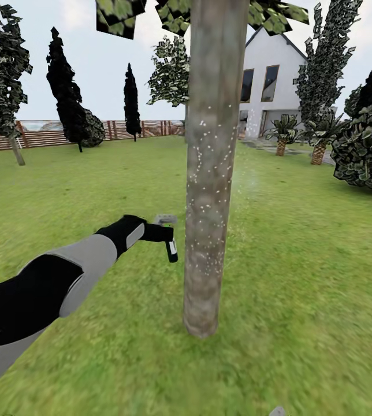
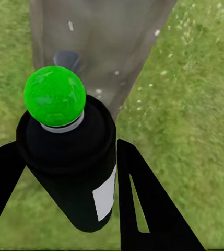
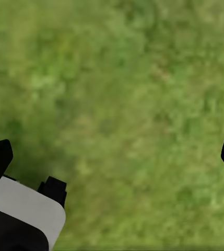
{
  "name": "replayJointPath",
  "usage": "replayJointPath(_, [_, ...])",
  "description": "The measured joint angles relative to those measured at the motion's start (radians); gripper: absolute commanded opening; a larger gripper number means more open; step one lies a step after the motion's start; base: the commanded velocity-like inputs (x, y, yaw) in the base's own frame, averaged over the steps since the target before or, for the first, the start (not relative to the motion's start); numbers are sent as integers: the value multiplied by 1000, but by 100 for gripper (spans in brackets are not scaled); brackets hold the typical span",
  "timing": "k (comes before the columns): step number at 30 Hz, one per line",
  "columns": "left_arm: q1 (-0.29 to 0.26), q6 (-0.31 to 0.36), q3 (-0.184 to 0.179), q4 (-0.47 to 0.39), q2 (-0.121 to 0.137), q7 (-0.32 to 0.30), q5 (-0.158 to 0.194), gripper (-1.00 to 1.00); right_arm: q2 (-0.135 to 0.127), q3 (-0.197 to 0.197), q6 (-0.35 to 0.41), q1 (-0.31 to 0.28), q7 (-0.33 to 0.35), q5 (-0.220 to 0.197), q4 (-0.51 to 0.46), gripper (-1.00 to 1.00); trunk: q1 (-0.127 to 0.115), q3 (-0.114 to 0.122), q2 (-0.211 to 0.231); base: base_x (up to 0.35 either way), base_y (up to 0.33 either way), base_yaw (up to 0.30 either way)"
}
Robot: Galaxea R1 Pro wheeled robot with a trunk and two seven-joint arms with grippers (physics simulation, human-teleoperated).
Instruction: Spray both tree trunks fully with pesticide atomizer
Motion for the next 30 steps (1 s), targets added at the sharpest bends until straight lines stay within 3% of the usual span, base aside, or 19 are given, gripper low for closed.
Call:
replayJointPath(7, [53,-20,0,0,0,0,0,-100,1,-1,-2,0,3,-2,-1,100,0,0,0,-297,172,0])
replayJointPath(10, [107,-118,-3,0,0,0,-1,-100,3,-1,-2,0,3,-2,-1,100,0,0,0,-62,37,0])
replayJointPath(12, [191,-249,5,0,-1,-1,2,-100,4,-1,-2,0,3,-2,0,100,0,0,0,-8,5,0])
replayJointPath(13, [236,-291,-11,1,-1,0,-4,-100,6,-1,-2,0,3,-2,0,100,0,0,0,-3,2,0])
replayJointPath(15, [312,-328,-9,1,-3,-1,-2,-100,7,-1,-2,0,3,-2,0,100,0,0,0,-1,0,0])
replayJointPath(17, [345,-367,-3,0,-12,-2,2,-100,7,-2,-3,0,3,-3,-1,100,0,0,0,0,0,0])
replayJointPath(20, [356,-413,1,0,-19,-2,3,-100,6,-3,-38,0,2,-4,0,100,0,0,0,0,175,0])
replayJointPath(30, [359,-415,4,0,-15,0,4,-100,6,-3,-57,0,1,-3,1,100,0,0,0,0,339,-212])
